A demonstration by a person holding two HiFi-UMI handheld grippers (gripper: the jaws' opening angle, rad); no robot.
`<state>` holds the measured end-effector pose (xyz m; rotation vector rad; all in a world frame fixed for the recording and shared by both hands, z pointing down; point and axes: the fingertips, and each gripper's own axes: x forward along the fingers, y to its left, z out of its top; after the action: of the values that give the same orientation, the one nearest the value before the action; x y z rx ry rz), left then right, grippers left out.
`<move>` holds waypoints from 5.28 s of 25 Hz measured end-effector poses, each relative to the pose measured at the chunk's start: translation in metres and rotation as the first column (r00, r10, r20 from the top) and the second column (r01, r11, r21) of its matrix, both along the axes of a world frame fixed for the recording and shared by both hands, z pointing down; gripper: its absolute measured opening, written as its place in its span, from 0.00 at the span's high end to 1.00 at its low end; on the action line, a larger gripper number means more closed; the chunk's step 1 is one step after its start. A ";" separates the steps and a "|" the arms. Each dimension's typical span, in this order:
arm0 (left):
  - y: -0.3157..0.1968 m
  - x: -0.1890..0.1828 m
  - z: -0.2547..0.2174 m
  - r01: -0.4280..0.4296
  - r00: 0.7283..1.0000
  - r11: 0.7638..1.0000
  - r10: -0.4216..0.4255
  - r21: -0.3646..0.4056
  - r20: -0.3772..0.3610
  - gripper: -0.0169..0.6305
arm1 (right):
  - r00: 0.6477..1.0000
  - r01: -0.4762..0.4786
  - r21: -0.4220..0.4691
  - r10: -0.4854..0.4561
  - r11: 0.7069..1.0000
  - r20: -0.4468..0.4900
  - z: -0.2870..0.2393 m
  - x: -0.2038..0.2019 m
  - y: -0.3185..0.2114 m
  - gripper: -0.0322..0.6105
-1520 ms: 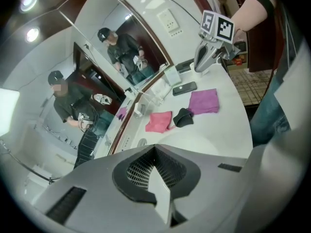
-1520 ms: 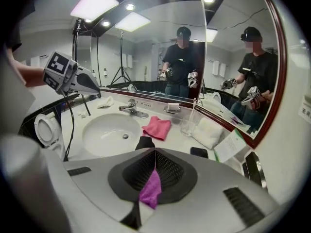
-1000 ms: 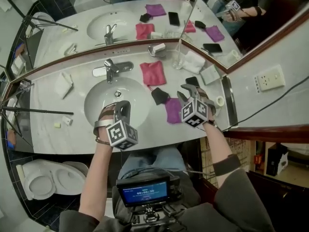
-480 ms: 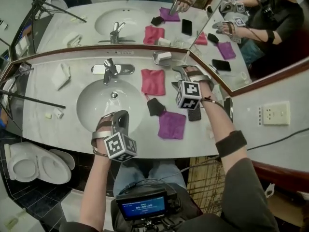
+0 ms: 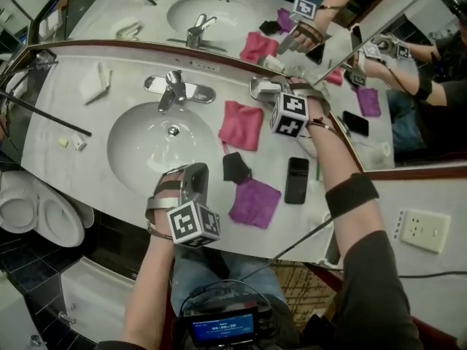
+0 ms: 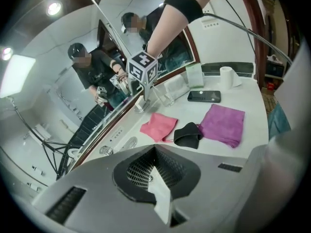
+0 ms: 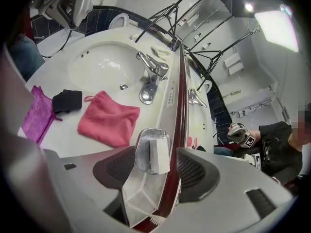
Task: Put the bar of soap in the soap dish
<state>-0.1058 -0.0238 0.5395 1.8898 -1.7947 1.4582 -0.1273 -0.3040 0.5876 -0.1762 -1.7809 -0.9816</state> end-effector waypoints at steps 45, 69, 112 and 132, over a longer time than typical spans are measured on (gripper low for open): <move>0.015 -0.020 0.007 0.067 0.998 0.997 -0.067 -0.023 -0.003 0.97 | 0.905 -0.246 -0.257 0.316 0.935 0.284 -0.040 -0.015 -0.010 0.75; 0.011 -0.019 -0.046 -0.126 0.986 0.992 0.125 0.002 0.110 0.97 | 0.299 -0.316 -0.726 0.790 0.611 0.535 -0.150 0.079 0.078 0.75; 0.022 -0.027 -0.037 -0.315 0.931 0.948 0.318 -0.048 0.179 0.97 | 0.061 -0.605 -0.742 0.946 0.288 0.318 0.056 0.168 0.131 0.70; 0.015 -0.018 -0.068 -0.278 0.953 0.958 0.265 0.075 0.146 0.97 | 0.080 -0.545 -0.748 0.912 0.378 0.402 -0.040 0.186 0.141 0.90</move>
<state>-0.1242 -0.0092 0.4715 2.2101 -1.7421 1.6517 0.0582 -0.1633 0.5471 1.1048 -2.4026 0.2870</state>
